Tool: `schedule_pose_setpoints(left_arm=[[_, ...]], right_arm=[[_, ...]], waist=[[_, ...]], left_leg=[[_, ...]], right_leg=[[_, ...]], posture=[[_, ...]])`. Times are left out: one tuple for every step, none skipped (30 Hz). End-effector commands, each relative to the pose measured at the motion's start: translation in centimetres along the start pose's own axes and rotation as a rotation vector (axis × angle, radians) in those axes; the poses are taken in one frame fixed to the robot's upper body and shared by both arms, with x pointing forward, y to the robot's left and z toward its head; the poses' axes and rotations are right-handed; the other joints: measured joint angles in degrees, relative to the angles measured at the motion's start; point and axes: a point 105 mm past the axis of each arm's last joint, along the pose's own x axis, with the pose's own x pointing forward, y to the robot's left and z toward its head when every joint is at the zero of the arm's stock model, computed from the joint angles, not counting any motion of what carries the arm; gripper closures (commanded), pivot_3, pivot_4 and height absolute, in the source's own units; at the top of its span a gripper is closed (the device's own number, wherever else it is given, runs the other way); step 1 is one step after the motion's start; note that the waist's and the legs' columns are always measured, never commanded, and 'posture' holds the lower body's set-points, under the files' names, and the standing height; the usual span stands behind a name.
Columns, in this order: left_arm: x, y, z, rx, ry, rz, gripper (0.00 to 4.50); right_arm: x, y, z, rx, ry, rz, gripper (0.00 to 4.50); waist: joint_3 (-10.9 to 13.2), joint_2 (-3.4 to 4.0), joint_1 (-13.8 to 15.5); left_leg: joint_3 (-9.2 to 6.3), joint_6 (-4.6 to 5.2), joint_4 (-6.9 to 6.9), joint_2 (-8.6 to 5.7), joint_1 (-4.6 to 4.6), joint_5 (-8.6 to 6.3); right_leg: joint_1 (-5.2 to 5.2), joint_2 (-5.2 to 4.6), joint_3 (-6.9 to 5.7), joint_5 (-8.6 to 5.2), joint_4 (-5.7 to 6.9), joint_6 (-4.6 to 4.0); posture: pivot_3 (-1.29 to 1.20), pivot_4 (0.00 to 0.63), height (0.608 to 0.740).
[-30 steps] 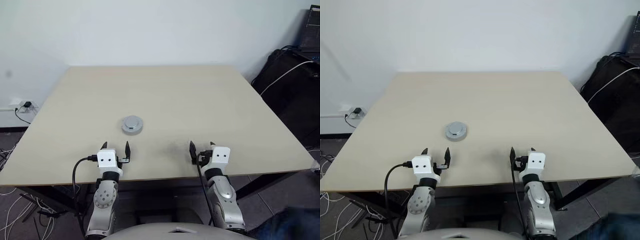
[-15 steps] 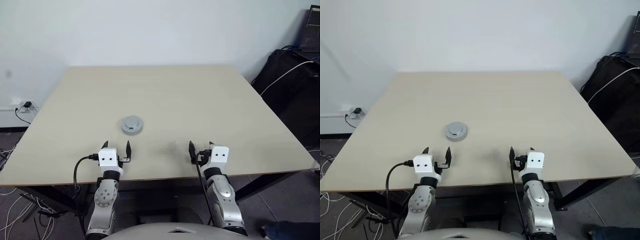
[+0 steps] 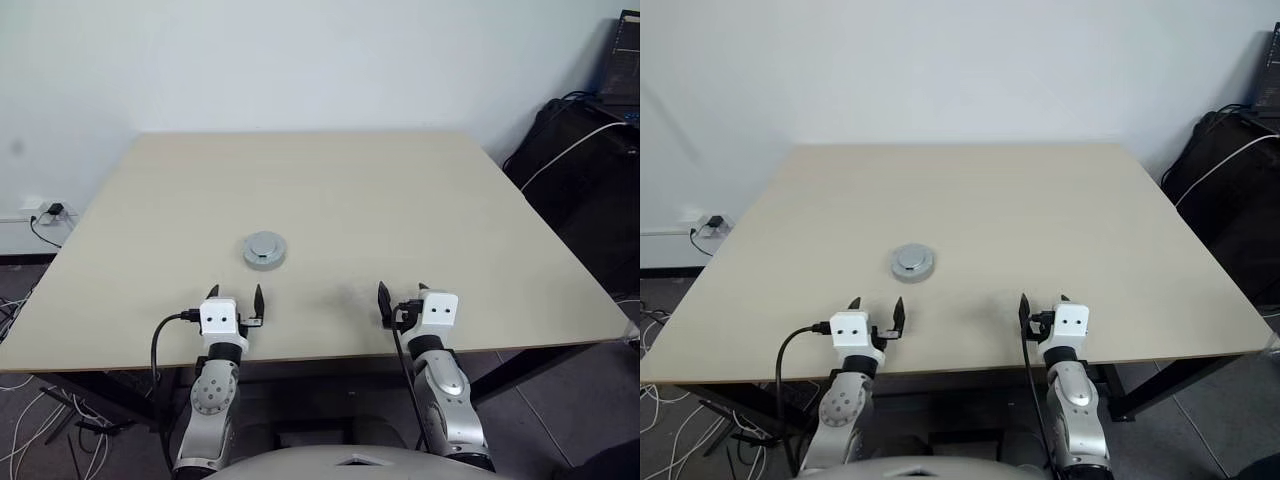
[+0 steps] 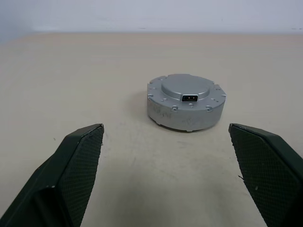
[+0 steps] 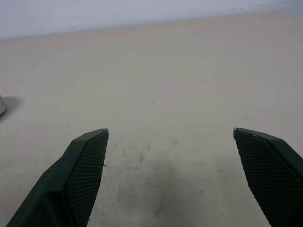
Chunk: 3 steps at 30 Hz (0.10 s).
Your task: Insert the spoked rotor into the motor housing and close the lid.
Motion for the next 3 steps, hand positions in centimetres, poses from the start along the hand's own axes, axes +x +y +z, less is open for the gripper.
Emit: schedule_pose_setpoints(left_arm=[[0.24,-0.37,0.85,0.008,-0.035,-0.01,0.02],[0.22,-0.38,0.85,0.008,-0.035,-0.011,0.02],[0.2,-0.4,0.84,0.008,-0.035,-0.012,0.02]], right_arm=[[0.26,0.07,1.33,-0.008,-0.056,0.011,0.0],[0.24,0.08,1.32,-0.009,-0.056,0.011,0.0],[0.23,0.08,1.32,-0.009,-0.055,0.011,0.0]], waist=[[0.0,0.0,0.0],[0.0,0.0,0.0],[0.0,0.0,0.0]], left_leg=[[0.0,0.0,0.0,0.0,0.0,0.0],[0.0,0.0,0.0,0.0,0.0,0.0],[0.0,0.0,0.0,0.0,0.0,0.0]], right_leg=[[0.0,0.0,0.0,0.0,0.0,0.0],[0.0,0.0,0.0,0.0,0.0,0.0],[0.0,0.0,0.0,0.0,0.0,0.0]], posture=[[0.0,0.0,0.74],[0.0,0.0,0.74],[0.0,0.0,0.74]])
